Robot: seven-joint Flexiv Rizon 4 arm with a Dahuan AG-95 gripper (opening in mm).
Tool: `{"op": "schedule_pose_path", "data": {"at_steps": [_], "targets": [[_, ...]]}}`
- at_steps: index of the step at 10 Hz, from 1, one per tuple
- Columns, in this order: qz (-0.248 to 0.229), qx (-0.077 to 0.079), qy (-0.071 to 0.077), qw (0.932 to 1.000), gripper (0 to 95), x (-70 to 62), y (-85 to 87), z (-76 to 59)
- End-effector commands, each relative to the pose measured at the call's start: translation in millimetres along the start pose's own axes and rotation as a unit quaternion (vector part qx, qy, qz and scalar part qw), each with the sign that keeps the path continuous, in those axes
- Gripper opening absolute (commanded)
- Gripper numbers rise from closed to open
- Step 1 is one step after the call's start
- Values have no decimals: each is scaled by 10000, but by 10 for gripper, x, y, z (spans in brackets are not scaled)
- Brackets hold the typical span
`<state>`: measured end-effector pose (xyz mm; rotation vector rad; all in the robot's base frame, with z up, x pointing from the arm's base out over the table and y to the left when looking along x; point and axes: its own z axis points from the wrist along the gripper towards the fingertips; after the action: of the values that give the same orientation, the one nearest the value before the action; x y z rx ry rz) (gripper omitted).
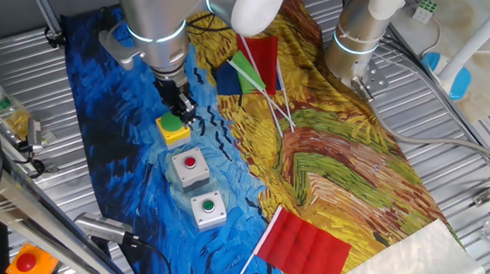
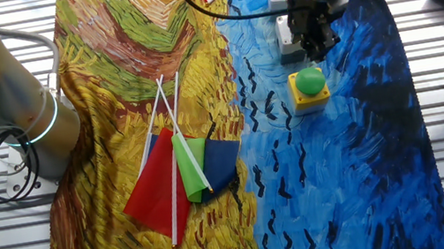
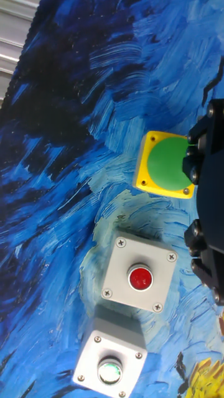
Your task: Press three buttons from left to right in sequence
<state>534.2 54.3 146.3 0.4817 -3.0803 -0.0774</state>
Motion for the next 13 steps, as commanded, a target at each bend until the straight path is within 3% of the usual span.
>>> {"op": "schedule_pose_path", "data": {"at_steps": [1,4,7,8,10,11,13], "targets": [[88,44,14,10000,380,2,-1,1],[228,284,-95,9993,380,2,-1,1],[133,283,-77,9995,380,2,-1,1],[18,225,-96,9997,380,2,-1,1],[-253,-6,-332,9991,380,2,-1,1],[-379,-103,-373,9985,380,2,-1,1],[-645,-109,-383,9971,380,2,-1,1]]}}
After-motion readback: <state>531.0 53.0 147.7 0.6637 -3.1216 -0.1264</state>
